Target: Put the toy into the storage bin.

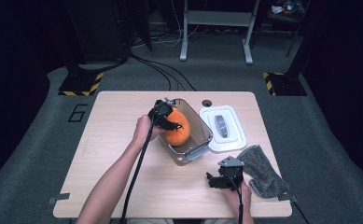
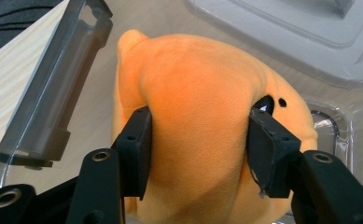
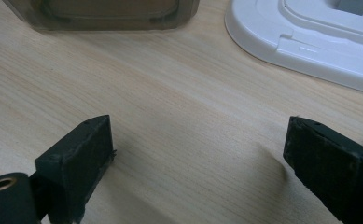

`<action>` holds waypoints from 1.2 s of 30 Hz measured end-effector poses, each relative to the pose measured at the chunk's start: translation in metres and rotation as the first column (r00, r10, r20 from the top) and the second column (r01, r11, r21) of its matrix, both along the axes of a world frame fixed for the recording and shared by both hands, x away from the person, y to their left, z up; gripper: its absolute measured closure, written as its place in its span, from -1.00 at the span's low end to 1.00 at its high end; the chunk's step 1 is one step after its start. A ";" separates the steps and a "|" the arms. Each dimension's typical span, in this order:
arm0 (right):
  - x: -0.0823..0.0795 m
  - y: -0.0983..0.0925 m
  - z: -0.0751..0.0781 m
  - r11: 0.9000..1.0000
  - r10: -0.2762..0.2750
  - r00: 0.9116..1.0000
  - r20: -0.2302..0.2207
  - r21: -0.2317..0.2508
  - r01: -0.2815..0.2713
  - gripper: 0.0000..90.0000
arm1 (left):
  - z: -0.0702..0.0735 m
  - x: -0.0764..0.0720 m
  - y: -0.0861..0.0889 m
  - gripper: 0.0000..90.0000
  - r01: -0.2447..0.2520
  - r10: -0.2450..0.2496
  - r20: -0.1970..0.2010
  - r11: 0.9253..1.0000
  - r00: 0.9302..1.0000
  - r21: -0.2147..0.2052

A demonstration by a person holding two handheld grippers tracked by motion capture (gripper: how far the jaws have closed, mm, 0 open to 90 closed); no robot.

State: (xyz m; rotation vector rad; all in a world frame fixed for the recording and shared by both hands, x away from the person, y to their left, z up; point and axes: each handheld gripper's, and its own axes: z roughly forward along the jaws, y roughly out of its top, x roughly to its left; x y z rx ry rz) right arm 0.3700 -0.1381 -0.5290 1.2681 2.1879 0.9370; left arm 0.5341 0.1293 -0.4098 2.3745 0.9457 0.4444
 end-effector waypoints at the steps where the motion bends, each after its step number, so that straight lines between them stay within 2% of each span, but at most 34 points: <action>1: 0.000 0.000 0.000 1.000 0.000 1.000 0.000 0.000 0.000 -0.83 | 0.000 0.000 0.000 -0.01 0.002 -0.002 -0.001 1.000 1.000 0.001; 7: 0.000 0.000 0.000 1.000 -0.002 1.000 0.001 -0.001 0.002 -0.83 | 0.004 0.001 0.000 -0.19 0.008 -0.008 -0.005 1.000 1.000 -0.005; 13: 0.000 0.000 0.000 1.000 -0.001 1.000 0.001 -0.002 0.001 -0.83 | 0.016 0.000 0.005 -0.27 0.003 -0.003 0.018 0.999 1.000 -0.043; 19: 0.000 0.000 0.000 1.000 0.000 1.000 0.001 -0.002 0.000 -0.83 | 0.022 -0.004 0.007 -0.30 0.014 -0.012 0.028 0.999 1.000 -0.050; 21: 0.000 0.000 0.000 1.000 0.000 1.000 0.001 -0.002 0.000 -0.83 | 0.024 -0.006 0.009 -0.32 0.012 -0.010 0.031 0.998 0.999 -0.064; 25: 0.000 0.000 0.000 1.000 0.004 1.000 0.001 -0.001 -0.004 -0.83 | 0.030 -0.011 0.013 -0.49 0.019 -0.016 0.036 0.995 0.999 -0.097; 29: 0.001 -0.001 0.000 1.000 0.003 1.000 0.006 -0.006 -0.003 -0.83 | 0.038 -0.018 0.020 -0.64 0.028 -0.022 0.057 0.994 0.998 -0.106; 36: 0.001 0.000 0.000 1.000 -0.001 1.000 0.006 -0.004 0.001 -0.83 | 0.051 -0.034 0.045 -0.75 0.014 0.003 0.103 0.986 0.995 -0.166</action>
